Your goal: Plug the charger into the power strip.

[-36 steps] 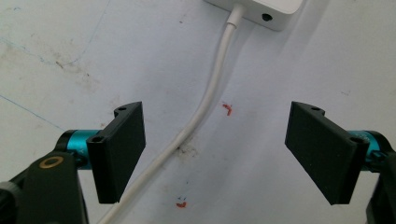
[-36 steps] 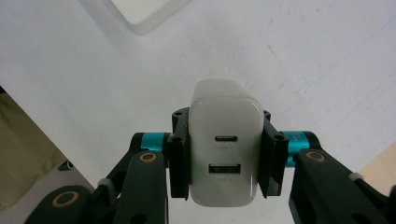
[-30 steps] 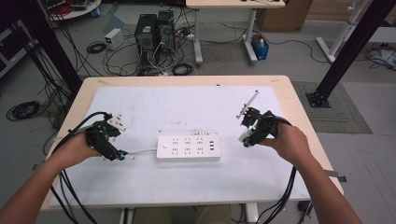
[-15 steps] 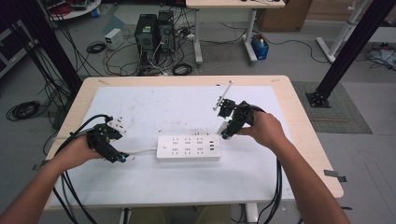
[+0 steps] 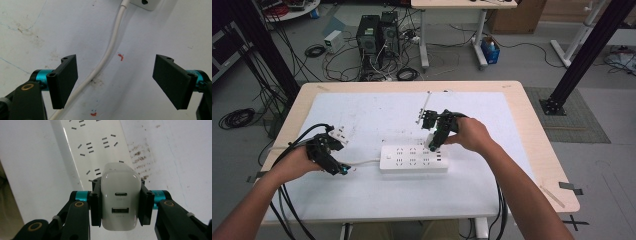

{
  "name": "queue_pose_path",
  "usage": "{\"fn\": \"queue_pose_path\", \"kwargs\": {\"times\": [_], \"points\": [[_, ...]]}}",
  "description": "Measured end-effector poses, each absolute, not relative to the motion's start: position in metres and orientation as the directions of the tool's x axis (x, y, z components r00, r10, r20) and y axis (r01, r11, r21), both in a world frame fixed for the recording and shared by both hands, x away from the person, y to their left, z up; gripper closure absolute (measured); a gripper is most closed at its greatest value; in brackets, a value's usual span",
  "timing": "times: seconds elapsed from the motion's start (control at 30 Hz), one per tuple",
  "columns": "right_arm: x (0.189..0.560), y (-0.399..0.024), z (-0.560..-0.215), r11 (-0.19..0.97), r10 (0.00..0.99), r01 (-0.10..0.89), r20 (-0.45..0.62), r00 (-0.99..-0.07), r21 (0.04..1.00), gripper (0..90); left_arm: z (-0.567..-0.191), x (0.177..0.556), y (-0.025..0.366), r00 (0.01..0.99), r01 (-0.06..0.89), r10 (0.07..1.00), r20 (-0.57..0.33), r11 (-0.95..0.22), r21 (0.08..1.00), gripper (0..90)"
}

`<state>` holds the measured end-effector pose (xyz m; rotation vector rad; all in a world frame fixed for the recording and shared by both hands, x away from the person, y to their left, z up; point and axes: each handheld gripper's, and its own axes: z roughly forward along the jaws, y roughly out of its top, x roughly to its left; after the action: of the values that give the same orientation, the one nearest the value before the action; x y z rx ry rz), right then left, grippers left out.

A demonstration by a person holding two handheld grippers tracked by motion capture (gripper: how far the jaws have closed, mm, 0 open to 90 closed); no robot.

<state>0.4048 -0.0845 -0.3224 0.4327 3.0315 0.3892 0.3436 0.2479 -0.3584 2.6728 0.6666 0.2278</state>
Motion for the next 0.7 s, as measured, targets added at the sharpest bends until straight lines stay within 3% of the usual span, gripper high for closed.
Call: {"fn": "queue_pose_path", "kwargs": {"times": [0.53, 0.63, 0.7], "points": [[0.411, -0.051, -0.350, 0.989, 0.077, 0.068, -0.066, -0.995, 0.127, 62.5, -0.368, 0.344, 0.258, 0.865, 0.445, 0.501, 0.035, -0.798, 0.406, 20.4], [0.411, -0.041, -0.352, 0.998, -0.026, -0.030, -0.081, -0.996, 0.053, 62.5, -0.369, 0.344, 0.258, 0.867, 0.444, 0.498, 0.033, -0.799, 0.405, 20.4], [0.410, -0.035, -0.353, 0.999, -0.033, -0.034, -0.082, -0.996, 0.010, 62.6, -0.369, 0.344, 0.258, 0.866, 0.445, 0.499, 0.032, -0.798, 0.406, 20.4]]}}
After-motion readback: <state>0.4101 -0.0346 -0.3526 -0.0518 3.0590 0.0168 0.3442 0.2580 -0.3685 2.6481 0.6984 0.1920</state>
